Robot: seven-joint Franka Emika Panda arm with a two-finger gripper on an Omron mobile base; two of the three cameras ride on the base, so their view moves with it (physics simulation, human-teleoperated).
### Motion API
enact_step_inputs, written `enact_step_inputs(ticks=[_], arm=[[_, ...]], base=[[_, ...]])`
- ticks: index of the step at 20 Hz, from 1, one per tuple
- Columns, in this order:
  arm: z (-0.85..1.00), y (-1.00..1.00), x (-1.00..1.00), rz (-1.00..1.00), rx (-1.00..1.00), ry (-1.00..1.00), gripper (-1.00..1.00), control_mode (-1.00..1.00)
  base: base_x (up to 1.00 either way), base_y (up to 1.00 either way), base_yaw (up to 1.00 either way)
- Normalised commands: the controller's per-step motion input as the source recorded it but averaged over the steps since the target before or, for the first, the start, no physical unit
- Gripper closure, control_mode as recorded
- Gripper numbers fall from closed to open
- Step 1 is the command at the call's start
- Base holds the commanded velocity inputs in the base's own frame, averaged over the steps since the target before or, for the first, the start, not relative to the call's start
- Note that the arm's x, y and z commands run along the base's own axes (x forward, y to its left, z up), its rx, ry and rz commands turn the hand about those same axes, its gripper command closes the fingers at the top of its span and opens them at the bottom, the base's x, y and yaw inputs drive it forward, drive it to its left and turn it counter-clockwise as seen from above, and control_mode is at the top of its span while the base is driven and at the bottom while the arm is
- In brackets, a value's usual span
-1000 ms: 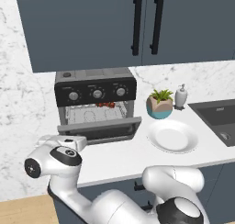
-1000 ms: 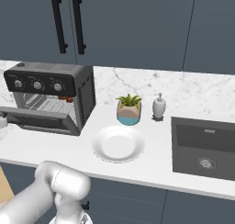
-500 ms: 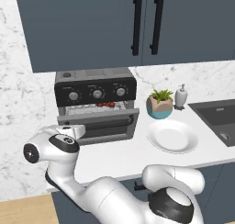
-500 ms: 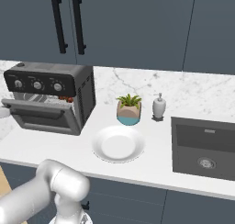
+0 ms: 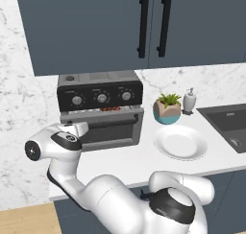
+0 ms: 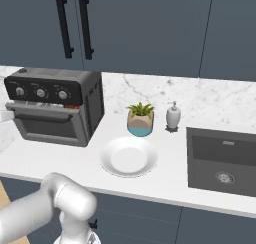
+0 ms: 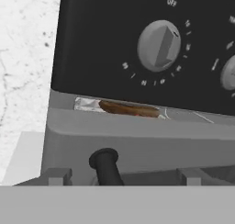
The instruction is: Pick up the kebab skewer and baguette bread, and place them inside the toaster oven. Close the toaster oven door and start by setting the timer.
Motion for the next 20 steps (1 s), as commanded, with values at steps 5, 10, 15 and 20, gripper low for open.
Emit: enact_step_inputs(ticks=[5, 10, 15, 20], arm=[[-0.08, 0.00, 0.36, 0.00, 0.00, 0.00, -1.00, -1.00], [-0.12, 0.00, 0.32, 0.00, 0.00, 0.00, -1.00, -1.00], [-0.08, 0.00, 0.20, 0.00, 0.00, 0.01, -1.00, -1.00], [-0.05, 0.00, 0.07, 0.00, 0.00, 0.00, -1.00, -1.00]], base=[[0.00, 0.00, 0.00], [0.00, 0.00, 0.00], [0.00, 0.00, 0.00], [0.00, 0.00, 0.00]])
